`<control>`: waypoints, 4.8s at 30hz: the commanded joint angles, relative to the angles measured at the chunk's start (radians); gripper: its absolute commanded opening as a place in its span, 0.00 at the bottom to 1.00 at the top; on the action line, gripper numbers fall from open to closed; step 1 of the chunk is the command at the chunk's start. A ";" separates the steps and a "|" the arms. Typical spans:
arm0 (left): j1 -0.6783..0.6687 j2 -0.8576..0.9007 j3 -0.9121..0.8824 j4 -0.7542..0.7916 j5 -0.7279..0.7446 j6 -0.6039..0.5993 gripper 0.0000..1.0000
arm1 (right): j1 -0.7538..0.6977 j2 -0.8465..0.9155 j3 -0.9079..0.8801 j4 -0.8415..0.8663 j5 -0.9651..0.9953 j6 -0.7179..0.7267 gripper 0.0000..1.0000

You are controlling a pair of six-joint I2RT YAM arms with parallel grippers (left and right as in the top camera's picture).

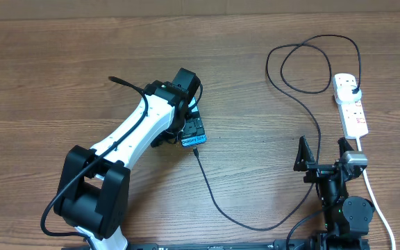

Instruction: Plug charger to phone and switch on socket

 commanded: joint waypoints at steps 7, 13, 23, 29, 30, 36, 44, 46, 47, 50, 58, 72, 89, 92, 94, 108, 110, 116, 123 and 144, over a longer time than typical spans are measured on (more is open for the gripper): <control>-0.003 0.013 0.002 0.001 -0.013 -0.013 1.00 | -0.003 -0.010 -0.010 0.003 0.001 0.003 1.00; -0.003 0.013 0.002 0.001 -0.013 -0.013 1.00 | -0.003 -0.010 -0.010 0.003 0.001 0.003 1.00; -0.003 0.013 0.002 0.001 -0.013 -0.013 1.00 | -0.003 -0.010 -0.010 0.003 0.001 0.003 1.00; -0.003 0.013 0.002 0.001 -0.013 -0.013 0.99 | -0.003 -0.010 -0.010 0.003 0.002 0.003 1.00; -0.003 0.013 0.002 0.001 -0.013 -0.013 1.00 | -0.003 -0.010 -0.010 0.003 0.002 0.003 1.00; -0.003 0.013 0.002 0.001 -0.013 -0.013 1.00 | -0.003 -0.010 -0.010 0.003 0.001 0.003 1.00; -0.003 0.013 0.002 0.001 -0.013 -0.013 1.00 | -0.003 -0.010 -0.010 0.003 0.002 0.003 1.00; -0.003 0.013 0.002 0.002 -0.014 -0.013 1.00 | -0.003 -0.010 -0.010 0.003 0.001 0.003 1.00; -0.003 0.013 0.002 0.002 -0.014 -0.013 1.00 | -0.003 -0.010 -0.010 0.003 0.001 0.003 1.00; -0.003 0.013 0.002 0.002 -0.018 -0.013 0.99 | -0.003 -0.010 -0.010 0.003 0.002 0.003 1.00; -0.003 0.013 0.002 0.002 -0.018 -0.013 0.99 | -0.003 -0.010 -0.010 0.003 0.002 0.003 1.00; -0.003 0.013 0.002 0.035 -0.014 -0.013 0.99 | -0.003 0.019 -0.010 0.003 0.002 0.003 1.00; -0.003 0.013 0.002 0.163 -0.087 -0.001 0.90 | -0.003 0.019 -0.010 0.003 0.002 0.003 1.00; -0.003 0.013 0.002 0.198 -0.118 -0.001 0.91 | -0.003 0.019 -0.010 0.003 0.002 0.003 1.00; -0.003 0.013 0.002 0.224 -0.115 0.035 0.95 | -0.003 0.019 -0.010 0.003 0.002 0.003 1.00; -0.005 0.061 0.002 0.269 -0.038 0.190 0.97 | -0.003 0.019 -0.010 0.003 0.001 0.003 1.00; -0.005 0.077 0.002 0.265 -0.038 0.190 1.00 | -0.003 0.019 -0.010 0.003 0.001 0.003 1.00; -0.005 0.125 0.002 0.259 -0.006 0.190 1.00 | -0.003 0.019 -0.010 0.003 0.001 0.003 1.00; -0.004 0.155 0.002 0.259 0.006 0.190 1.00 | -0.003 0.019 -0.010 0.003 0.002 0.003 1.00; -0.018 0.156 0.002 0.257 -0.043 0.123 1.00 | -0.003 0.019 -0.010 0.003 0.001 0.003 1.00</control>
